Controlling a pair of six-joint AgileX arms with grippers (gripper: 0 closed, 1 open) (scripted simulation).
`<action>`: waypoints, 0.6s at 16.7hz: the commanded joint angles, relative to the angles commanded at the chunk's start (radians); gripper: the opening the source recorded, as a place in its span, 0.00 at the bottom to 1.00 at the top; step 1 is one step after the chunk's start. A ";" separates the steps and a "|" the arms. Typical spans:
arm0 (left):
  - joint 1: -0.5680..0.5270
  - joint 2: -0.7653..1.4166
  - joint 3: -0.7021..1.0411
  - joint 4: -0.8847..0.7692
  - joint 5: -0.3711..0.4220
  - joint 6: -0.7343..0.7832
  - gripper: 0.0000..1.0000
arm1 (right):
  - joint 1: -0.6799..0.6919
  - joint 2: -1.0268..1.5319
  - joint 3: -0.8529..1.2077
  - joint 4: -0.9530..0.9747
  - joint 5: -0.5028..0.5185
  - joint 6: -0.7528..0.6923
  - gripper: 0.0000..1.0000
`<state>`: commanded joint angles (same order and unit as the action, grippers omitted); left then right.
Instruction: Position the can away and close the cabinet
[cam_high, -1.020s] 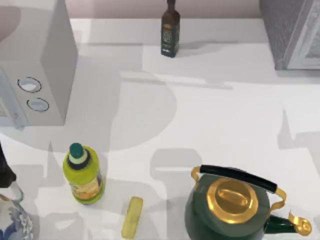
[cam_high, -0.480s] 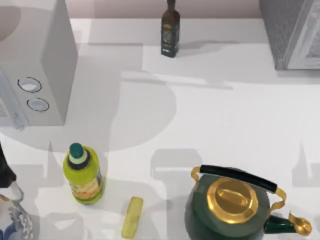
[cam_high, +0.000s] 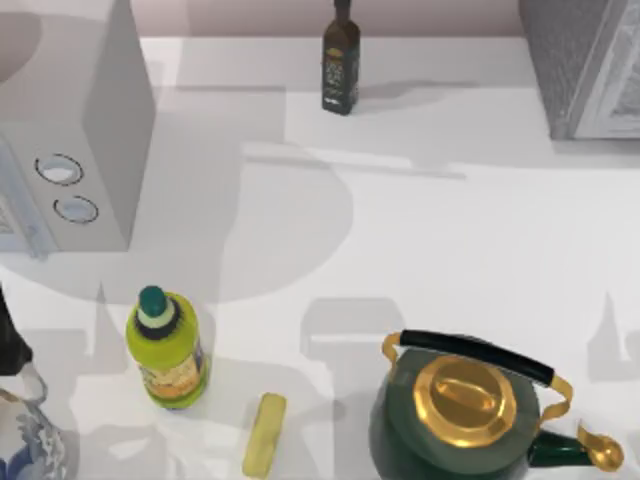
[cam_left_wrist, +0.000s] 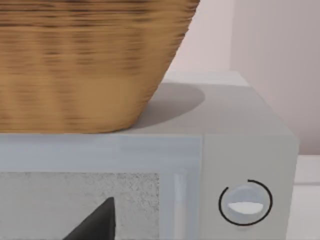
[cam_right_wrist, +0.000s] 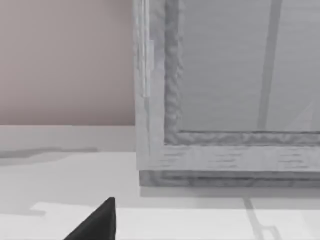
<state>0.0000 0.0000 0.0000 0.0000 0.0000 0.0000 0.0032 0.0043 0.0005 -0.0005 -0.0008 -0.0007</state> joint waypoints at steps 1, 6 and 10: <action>0.000 0.000 0.000 0.000 0.000 0.000 1.00 | 0.000 0.001 0.000 0.001 -0.001 0.000 1.00; 0.000 0.000 0.000 0.000 0.000 0.000 1.00 | -0.107 0.157 0.050 0.137 -0.129 -0.002 1.00; 0.000 0.000 0.000 0.000 0.000 0.000 1.00 | -0.305 0.457 0.131 0.394 -0.335 0.002 1.00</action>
<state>0.0000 0.0000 0.0000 0.0000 0.0000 0.0000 -0.3019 0.4610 0.1320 0.3933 -0.3362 0.0014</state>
